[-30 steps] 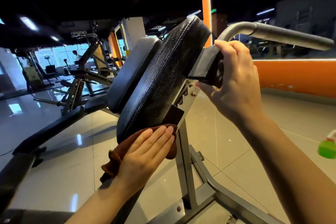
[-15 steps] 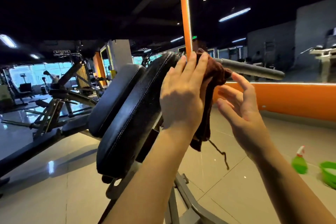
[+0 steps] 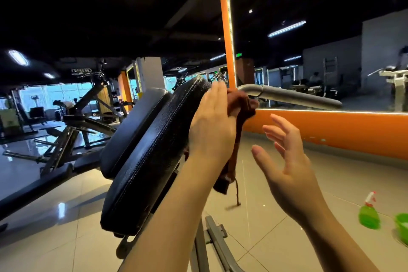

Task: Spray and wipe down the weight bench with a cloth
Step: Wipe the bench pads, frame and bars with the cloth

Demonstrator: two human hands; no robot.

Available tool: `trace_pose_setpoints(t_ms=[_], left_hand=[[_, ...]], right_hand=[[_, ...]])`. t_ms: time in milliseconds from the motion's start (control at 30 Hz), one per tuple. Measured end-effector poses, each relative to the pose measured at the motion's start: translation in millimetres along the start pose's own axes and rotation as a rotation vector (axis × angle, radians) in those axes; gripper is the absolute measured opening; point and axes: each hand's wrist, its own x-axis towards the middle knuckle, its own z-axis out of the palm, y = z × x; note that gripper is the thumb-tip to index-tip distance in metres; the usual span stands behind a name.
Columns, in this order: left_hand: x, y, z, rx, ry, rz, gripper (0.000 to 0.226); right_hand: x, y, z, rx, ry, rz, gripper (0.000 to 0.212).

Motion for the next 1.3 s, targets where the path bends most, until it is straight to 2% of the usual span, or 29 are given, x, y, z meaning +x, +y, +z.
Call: trace_pose_setpoints(t_ms=[133,233,300,400,467,600,733,867,1000,1067,1133,1300], left_hand=[[16.4,3.9,5.4,0.079,-0.017,0.016,0.054],[-17.1,-6.0,10.3,0.008,0.069,0.021,0.052],[-45.4,-14.6,11.0,-0.059,0.134,0.013,0.055],[-73.4,-28.8,10.2,-0.105,0.154,-0.047,0.061],[-79.8,-32.1,10.3,-0.109,0.164,-0.076,0.063],[-57.6,-15.6,5.1,-0.174,0.162,-0.079,0.040],[-2.7,7.3,-0.4,-0.066,0.028,-0.119,0.024],[4.7,9.4,3.5,-0.128,-0.029,-0.107,0.027],[-42.7,-8.0,2.4,-0.186,0.064,-0.117,0.043],[-57.4,-12.2,-1.5,-0.241,0.109,-0.139,0.043],[-61.5,-11.7,-5.7,-0.283,0.073,-0.177,0.041],[-28.7,0.3,-9.8,-0.136,-0.036,-0.159,0.029]], right_hand=[[17.7,-10.2,10.0,0.033,-0.072,-0.110,0.052],[49.3,-12.4,4.9,0.064,-0.074,-0.170,0.041],[81.1,-9.2,-1.1,-0.116,-0.037,-0.185,0.045],[117.9,-4.4,0.4,-0.506,-0.213,-0.181,0.047],[124.0,-2.7,5.4,-0.623,-0.261,-0.221,0.048],[124.0,-3.3,8.3,-0.651,-0.207,-0.250,0.051],[129.7,7.3,4.6,-0.614,-0.199,-0.269,0.040],[134.3,12.8,-1.8,-0.578,-0.220,-0.247,0.038],[132.8,12.7,0.3,-0.569,-0.224,-0.180,0.059],[129.1,10.8,2.3,-0.562,-0.209,-0.169,0.061],[126.4,9.1,3.7,-0.560,-0.196,-0.167,0.062],[123.2,5.0,7.0,-0.600,-0.216,-0.155,0.057]])
